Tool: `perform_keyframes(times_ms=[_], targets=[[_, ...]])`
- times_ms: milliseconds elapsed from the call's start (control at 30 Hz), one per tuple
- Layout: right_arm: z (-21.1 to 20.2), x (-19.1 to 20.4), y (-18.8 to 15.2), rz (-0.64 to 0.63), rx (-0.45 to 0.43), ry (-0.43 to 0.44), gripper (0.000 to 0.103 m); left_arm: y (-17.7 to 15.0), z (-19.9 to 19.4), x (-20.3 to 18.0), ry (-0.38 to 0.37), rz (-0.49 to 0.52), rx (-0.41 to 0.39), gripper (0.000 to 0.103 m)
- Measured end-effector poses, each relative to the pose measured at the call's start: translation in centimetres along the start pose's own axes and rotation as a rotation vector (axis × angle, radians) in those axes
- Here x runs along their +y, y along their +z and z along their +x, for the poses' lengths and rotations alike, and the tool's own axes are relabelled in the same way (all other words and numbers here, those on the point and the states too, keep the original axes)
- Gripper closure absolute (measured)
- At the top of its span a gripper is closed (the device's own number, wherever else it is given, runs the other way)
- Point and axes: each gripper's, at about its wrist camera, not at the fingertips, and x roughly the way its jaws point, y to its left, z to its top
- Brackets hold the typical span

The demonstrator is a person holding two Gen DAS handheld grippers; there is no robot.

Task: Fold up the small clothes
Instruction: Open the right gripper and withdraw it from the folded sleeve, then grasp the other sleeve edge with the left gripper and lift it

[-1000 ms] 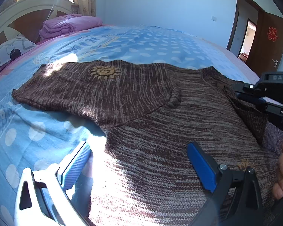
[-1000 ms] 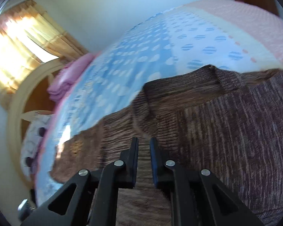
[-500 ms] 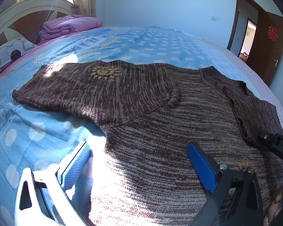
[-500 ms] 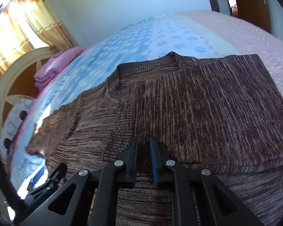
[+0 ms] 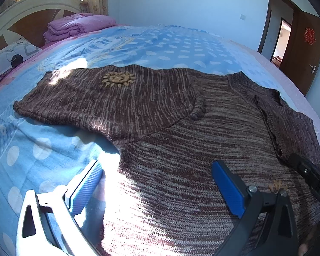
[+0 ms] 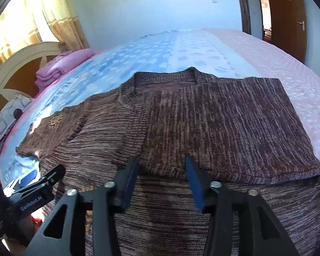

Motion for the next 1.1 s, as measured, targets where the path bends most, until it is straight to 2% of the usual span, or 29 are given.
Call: perform_keyframes(times_ms=[67, 100, 167, 267, 367, 467, 533, 600, 633, 767, 833, 900, 933, 1000, 1067, 1100], targets=[[-0.2, 0.3, -0.2, -0.018, -0.009, -0.013, 0.048, 0.4, -0.1, 0.4, -0.042, 0.03, 0.045, 0.0], [-0.2, 0.3, -0.2, -0.021, -0.012, -0.011, 0.047, 0.6, -0.5, 1.1, -0.061, 0.015, 0.056, 0.003], [-0.2, 0.2, -0.4, -0.014, -0.02, 0.011, 0.044, 0.9, -2.0, 3.2, -0.061, -0.049, 0.007, 0.008], [-0.1, 0.0, -0.4, 0.003, -0.022, 0.035, 0.043, 2.2, -4.1, 7.4, 0.019, -0.169, -0.114, 0.008], [-0.3, 0.0, -0.6, 0.001, -0.025, 0.041, 0.042, 4.2, -4.6, 13.4, 0.119, -0.346, -0.179, 0.008], [-0.3, 0.0, -0.5, -0.002, -0.026, 0.044, 0.04, 5.5, -3.2, 18.1, 0.194, -0.459, -0.152, 0.009], [-0.3, 0.0, -0.5, 0.0, -0.027, 0.051, 0.04, 5.9, -1.8, 20.6, 0.218, -0.524, -0.119, 0.012], [-0.3, -0.1, -0.6, 0.002, -0.029, 0.054, 0.04, 6.0, -0.3, 22.1, 0.18, -0.589, -0.079, 0.02], [-0.3, -0.1, -0.6, 0.002, -0.029, 0.055, 0.039, 6.1, 0.5, 22.5, 0.151, -0.613, -0.062, 0.02], [-0.3, -0.2, -0.6, 0.006, -0.03, 0.061, 0.039, 6.5, 1.5, 21.4, 0.18, -0.576, -0.068, 0.02], [-0.3, -0.3, -0.6, 0.01, -0.032, 0.066, 0.039, 6.6, 1.8, 20.9, 0.195, -0.545, -0.078, 0.027], [-0.3, -0.4, -0.6, 0.012, -0.033, 0.07, 0.039, 6.5, 2.1, 20.6, 0.208, -0.522, -0.081, 0.049], [-0.3, -0.4, -0.6, 0.013, -0.033, 0.071, 0.039, 6.5, 2.1, 20.7, 0.197, -0.526, -0.082, 0.053], [-0.3, -0.5, -0.6, 0.014, -0.034, 0.073, 0.039, 6.5, 2.1, 21.4, 0.16, -0.545, -0.09, 0.073], [-0.3, -0.5, -0.6, 0.015, -0.035, 0.075, 0.039, 6.2, 2.2, 22.0, 0.138, -0.567, -0.09, 0.087], [-0.4, -0.6, -0.7, 0.017, -0.036, 0.077, 0.039, 6.2, 2.2, 22.2, 0.122, -0.576, -0.096, 0.088]])
